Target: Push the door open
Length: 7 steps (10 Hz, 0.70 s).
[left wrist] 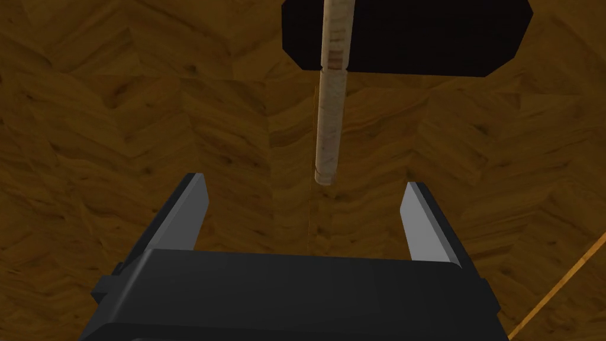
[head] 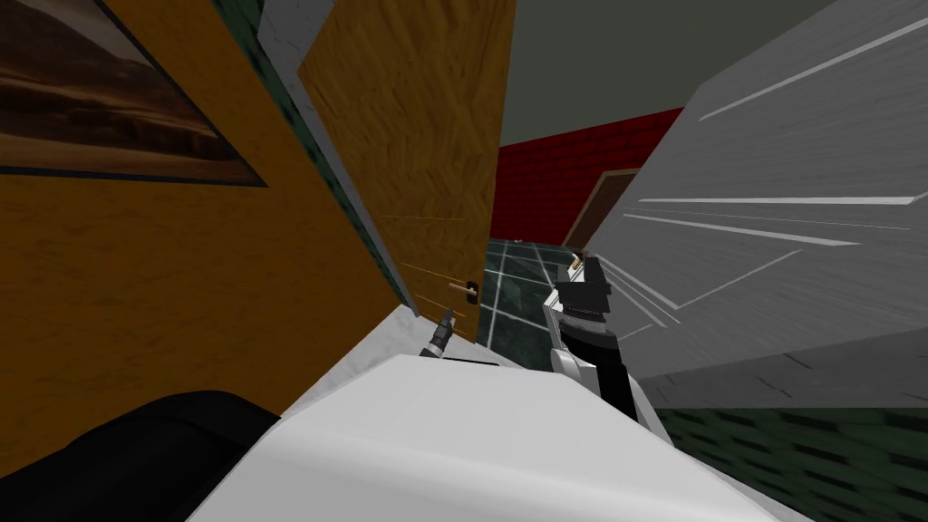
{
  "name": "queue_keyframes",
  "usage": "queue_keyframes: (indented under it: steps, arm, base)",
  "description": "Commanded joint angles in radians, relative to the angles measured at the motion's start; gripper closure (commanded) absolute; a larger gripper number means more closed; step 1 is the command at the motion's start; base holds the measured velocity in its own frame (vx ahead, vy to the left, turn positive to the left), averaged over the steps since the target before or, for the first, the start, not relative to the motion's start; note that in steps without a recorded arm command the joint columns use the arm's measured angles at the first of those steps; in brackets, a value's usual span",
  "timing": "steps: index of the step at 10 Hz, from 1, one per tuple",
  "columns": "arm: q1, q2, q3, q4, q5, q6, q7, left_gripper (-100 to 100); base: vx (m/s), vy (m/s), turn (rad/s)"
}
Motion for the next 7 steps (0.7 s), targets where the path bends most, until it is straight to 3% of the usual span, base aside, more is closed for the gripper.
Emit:
queue_keyframes:
  steps: [1, 3, 7]
  arm:
    - [0.0, 0.004, -0.01, 0.022, 0.001, 0.002, 0.002, -100]
    - [-0.01, -0.006, -0.002, 0.021, 0.002, 0.01, 0.001, -100]
    - [-0.04, -0.025, 0.01, 0.042, 0.005, 0.029, 0.003, -100]
  base:
    - [0.22, 0.131, -0.04]
    - [0.122, 0.018, -0.019]
    - [0.191, -0.065, -0.027]
